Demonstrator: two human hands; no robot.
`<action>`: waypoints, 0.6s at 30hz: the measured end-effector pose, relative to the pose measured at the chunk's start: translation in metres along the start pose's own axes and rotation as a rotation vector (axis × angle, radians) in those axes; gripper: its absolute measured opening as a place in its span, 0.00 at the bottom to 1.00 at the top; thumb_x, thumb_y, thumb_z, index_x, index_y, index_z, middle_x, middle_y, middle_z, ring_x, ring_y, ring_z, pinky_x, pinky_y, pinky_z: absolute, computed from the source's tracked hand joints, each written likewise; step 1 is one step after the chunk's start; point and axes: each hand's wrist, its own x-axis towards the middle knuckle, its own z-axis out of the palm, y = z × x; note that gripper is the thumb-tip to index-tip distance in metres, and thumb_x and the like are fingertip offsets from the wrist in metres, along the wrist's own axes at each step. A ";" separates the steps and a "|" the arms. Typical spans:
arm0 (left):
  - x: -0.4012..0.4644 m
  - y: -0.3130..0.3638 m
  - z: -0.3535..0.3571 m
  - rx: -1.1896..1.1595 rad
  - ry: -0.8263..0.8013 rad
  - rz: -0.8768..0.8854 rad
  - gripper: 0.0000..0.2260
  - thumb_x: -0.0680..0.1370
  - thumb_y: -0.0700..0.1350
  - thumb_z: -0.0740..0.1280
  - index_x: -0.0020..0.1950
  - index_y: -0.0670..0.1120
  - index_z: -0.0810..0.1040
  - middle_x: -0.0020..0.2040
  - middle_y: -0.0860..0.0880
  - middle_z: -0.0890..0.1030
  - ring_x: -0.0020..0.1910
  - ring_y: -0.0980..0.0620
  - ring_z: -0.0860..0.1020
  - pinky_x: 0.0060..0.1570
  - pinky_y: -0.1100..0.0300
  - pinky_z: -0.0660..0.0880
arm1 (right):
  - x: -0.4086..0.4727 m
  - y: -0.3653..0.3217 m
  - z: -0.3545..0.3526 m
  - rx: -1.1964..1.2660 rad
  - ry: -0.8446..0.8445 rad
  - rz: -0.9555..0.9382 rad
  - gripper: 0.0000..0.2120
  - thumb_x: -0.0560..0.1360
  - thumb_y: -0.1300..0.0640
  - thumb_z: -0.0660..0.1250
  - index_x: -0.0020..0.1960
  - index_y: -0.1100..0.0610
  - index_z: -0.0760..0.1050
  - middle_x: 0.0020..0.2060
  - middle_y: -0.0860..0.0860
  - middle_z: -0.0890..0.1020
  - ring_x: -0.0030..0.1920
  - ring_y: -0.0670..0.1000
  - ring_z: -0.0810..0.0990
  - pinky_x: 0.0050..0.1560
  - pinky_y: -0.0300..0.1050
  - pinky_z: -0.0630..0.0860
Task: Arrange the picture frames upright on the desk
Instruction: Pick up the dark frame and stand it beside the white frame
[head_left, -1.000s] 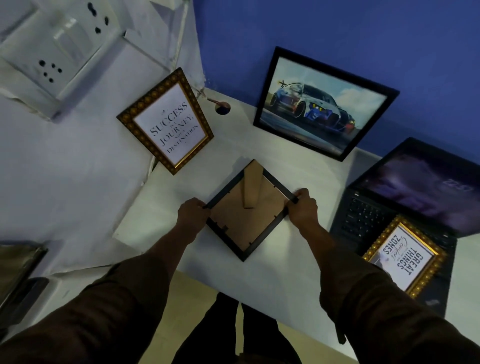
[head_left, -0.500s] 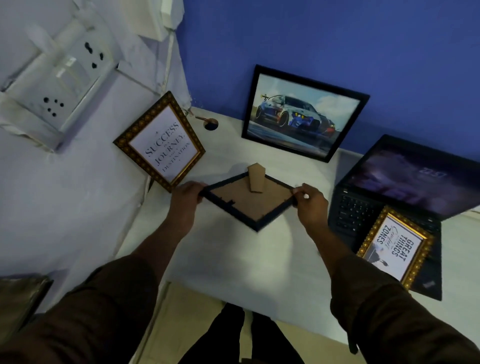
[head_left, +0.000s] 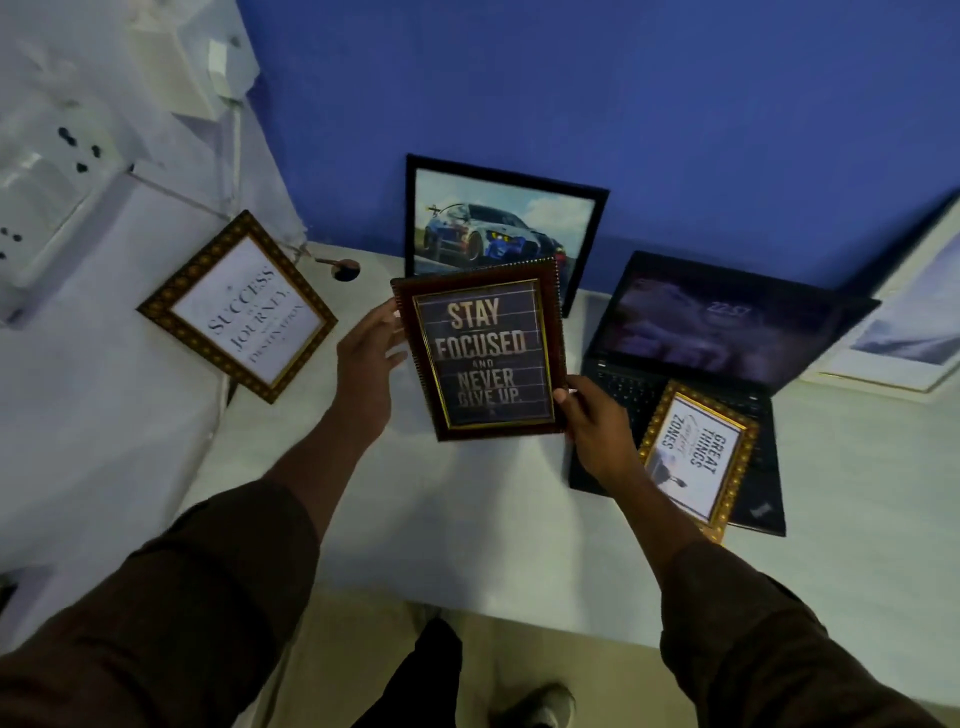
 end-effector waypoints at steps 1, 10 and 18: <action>-0.009 -0.003 0.012 -0.025 -0.064 -0.002 0.14 0.82 0.42 0.60 0.61 0.53 0.81 0.52 0.48 0.86 0.54 0.47 0.83 0.57 0.50 0.77 | -0.008 0.005 -0.010 0.011 0.011 0.022 0.10 0.84 0.49 0.60 0.60 0.49 0.77 0.40 0.47 0.84 0.38 0.47 0.83 0.39 0.45 0.80; -0.109 -0.049 0.131 0.008 -0.353 -0.092 0.18 0.83 0.37 0.60 0.73 0.44 0.74 0.60 0.41 0.83 0.55 0.47 0.83 0.56 0.53 0.79 | -0.107 0.067 -0.128 0.177 0.104 0.185 0.12 0.83 0.46 0.59 0.60 0.50 0.76 0.55 0.49 0.83 0.56 0.50 0.84 0.56 0.56 0.83; -0.190 -0.074 0.256 0.121 -0.429 -0.270 0.14 0.83 0.47 0.62 0.67 0.45 0.78 0.62 0.41 0.83 0.61 0.42 0.81 0.65 0.42 0.75 | -0.181 0.107 -0.246 0.164 0.307 0.191 0.17 0.82 0.40 0.55 0.61 0.49 0.72 0.56 0.47 0.83 0.56 0.48 0.83 0.55 0.57 0.83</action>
